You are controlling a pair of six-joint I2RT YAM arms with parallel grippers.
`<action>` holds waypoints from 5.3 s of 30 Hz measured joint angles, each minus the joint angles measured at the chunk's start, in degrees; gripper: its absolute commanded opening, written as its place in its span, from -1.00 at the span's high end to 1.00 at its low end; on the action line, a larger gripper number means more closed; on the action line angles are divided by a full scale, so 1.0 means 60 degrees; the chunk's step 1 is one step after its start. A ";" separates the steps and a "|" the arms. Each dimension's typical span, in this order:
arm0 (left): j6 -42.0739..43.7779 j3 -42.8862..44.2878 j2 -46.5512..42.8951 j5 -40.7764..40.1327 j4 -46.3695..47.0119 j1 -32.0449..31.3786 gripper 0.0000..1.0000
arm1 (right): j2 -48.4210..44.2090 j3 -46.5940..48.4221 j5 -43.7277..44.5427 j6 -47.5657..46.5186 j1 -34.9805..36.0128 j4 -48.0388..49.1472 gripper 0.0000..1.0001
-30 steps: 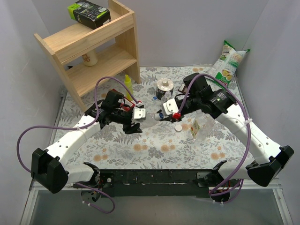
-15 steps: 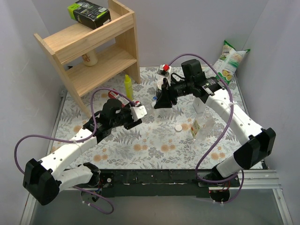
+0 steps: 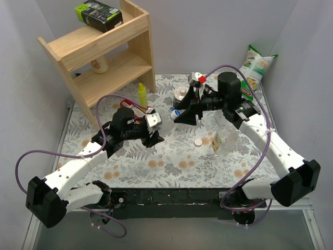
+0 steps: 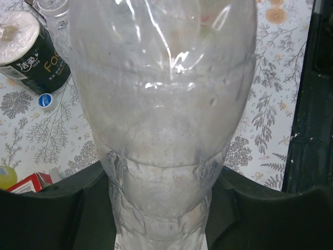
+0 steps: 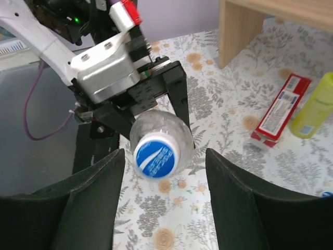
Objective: Screw on the bottle caps
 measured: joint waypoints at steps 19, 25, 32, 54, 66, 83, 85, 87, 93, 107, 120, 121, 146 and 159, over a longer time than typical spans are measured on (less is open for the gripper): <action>-0.0510 0.0138 0.0113 0.1071 0.0477 0.0386 1.00 | -0.0313 -0.1275 -0.0947 0.2656 -0.0386 0.4371 0.29; -0.0634 0.0127 0.0124 0.0648 0.0772 0.0361 1.00 | -0.0237 -0.1275 -0.0703 0.3082 -0.0368 0.4874 0.76; -0.1009 -0.0011 0.0696 -0.3701 0.2721 -0.0801 0.44 | 0.0135 -0.0437 0.1235 0.3140 -0.0426 0.3912 0.84; -0.0076 -0.1155 -0.0215 -0.3366 0.0678 -0.0860 -0.96 | 0.2663 0.7533 0.2055 -0.0430 -0.4390 -0.1242 0.97; -0.0131 -0.1151 -0.0211 -0.1526 -0.0062 -0.0860 -0.96 | 0.1555 0.4331 0.4003 -0.2510 -0.7202 -0.3238 0.97; -0.0288 -0.1151 -0.0095 -0.0984 -0.0342 -0.0860 -0.96 | -0.0087 -0.0754 0.3308 -0.3792 -0.8404 -0.2055 0.89; -0.0244 -0.1151 -0.0069 -0.0987 -0.0342 -0.0860 -0.96 | -0.0178 -0.1035 0.3319 -0.3901 -0.8404 -0.1785 0.88; -0.0200 -0.1151 -0.0044 -0.0991 -0.0350 -0.0860 -0.96 | -0.0266 -0.1322 0.3322 -0.3956 -0.8404 -0.1606 0.88; -0.0127 -0.1155 -0.0022 -0.1005 -0.0372 -0.0860 -0.97 | -0.0288 -0.1636 0.3373 -0.3960 -0.8404 -0.1395 0.70; 0.0029 -0.1796 -0.0084 -0.1246 -0.0736 -0.0860 -0.96 | -0.0288 -0.1756 0.3767 -0.3850 -0.8404 -0.1297 0.26; 0.0375 -0.1796 -0.0087 -0.1257 -0.0892 -0.0860 -0.96 | -0.0233 -0.1905 0.3989 -0.3701 -0.8404 -0.1217 0.02; 0.0390 -0.1796 -0.0087 -0.1257 -0.0903 -0.0860 -0.97 | -0.0229 -0.1905 0.4014 -0.3679 -0.8404 -0.1220 0.02; 0.0619 -0.1934 -0.0237 -0.1483 -0.1075 -0.0860 -0.96 | -0.1439 -0.1468 0.2605 -0.3308 -0.8397 -0.1348 -0.73; 0.0433 -0.1220 0.0186 -0.1883 -0.2178 -0.0987 -0.96 | -0.2583 -0.1694 -0.0637 -0.5985 -0.7592 -0.4772 -0.75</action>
